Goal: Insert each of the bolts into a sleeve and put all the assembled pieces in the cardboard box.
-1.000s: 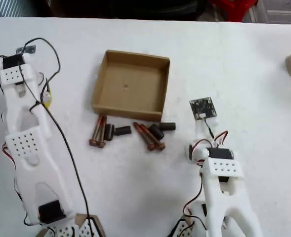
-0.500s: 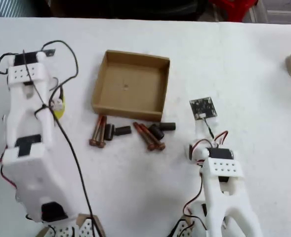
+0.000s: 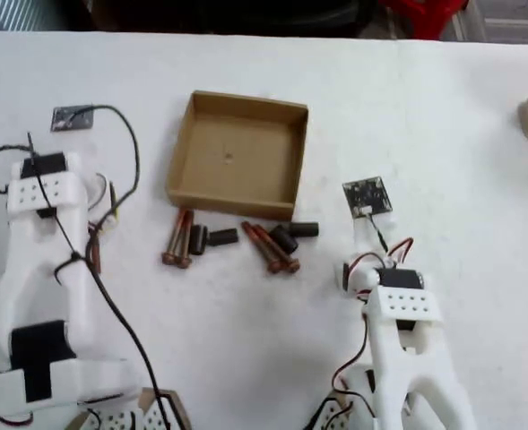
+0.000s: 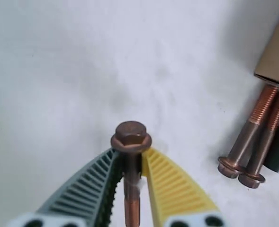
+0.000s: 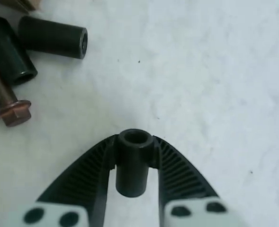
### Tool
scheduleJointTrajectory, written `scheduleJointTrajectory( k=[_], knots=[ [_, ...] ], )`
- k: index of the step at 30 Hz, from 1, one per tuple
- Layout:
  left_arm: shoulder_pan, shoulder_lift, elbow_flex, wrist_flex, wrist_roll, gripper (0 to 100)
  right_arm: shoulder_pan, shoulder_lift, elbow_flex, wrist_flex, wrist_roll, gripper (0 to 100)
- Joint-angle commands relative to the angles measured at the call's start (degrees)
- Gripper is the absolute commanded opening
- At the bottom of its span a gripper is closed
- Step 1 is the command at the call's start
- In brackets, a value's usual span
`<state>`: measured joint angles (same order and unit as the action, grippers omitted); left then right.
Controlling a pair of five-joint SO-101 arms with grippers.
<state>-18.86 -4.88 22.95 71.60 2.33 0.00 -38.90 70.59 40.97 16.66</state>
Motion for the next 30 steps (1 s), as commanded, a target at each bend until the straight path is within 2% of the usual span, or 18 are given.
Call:
scheduleJointTrajectory(
  k=[1, 8, 12, 14, 26, 30],
  knots=[
    [0.1, -7.4, 7.7, -10.2, -0.1, 2, -0.2, -1.5, -2.1, 0.1, -0.7, 1.8],
    [0.1, -10.3, 17.0, -21.6, 0.0, 2, -0.6, -1.5, -2.5, -0.2, -1.1, 1.8],
    [0.1, -9.9, 22.7, -31.0, 0.0, 2, -4.7, -1.6, -3.3, -0.3, -1.4, 1.8],
    [0.1, -10.2, 24.2, -33.4, 0.0, 2, -6.5, -1.6, -3.5, -0.3, -4.2, 1.8],
    [0.2, -9.7, 25.2, -34.4, -0.4, 2, -11.7, -1.6, -7.2, -0.5, -15.4, 1.8],
    [0.2, -9.7, 25.3, -34.4, -0.4, 2, -14.0, -1.6, -7.8, -6.2, -20.0, 1.8]
  ],
)
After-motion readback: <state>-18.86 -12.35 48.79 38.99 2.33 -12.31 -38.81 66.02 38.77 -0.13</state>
